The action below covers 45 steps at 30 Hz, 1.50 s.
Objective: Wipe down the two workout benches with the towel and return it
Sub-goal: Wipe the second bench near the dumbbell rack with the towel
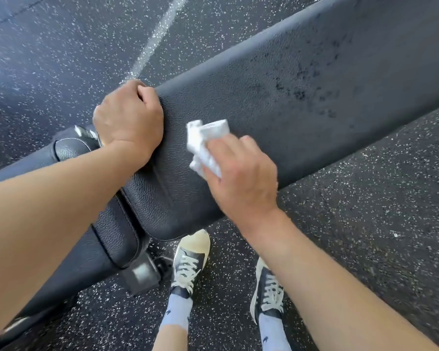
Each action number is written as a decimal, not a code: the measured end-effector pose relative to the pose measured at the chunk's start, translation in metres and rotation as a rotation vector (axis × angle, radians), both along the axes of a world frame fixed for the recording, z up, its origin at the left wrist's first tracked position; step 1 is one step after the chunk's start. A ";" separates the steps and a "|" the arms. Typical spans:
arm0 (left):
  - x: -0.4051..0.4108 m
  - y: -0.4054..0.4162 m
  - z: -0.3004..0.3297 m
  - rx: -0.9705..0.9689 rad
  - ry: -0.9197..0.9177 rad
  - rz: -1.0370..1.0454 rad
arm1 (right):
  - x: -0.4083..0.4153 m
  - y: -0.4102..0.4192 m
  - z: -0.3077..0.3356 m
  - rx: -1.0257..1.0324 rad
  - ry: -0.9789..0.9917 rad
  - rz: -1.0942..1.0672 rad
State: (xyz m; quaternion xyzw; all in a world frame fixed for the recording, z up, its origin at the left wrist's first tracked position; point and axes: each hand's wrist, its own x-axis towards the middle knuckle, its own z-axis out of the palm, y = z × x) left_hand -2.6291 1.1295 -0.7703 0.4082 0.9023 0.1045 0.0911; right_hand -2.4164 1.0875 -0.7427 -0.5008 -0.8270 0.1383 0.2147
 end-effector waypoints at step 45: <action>0.006 0.004 0.009 -0.004 -0.018 -0.021 | 0.099 0.090 -0.011 0.175 -0.143 -0.086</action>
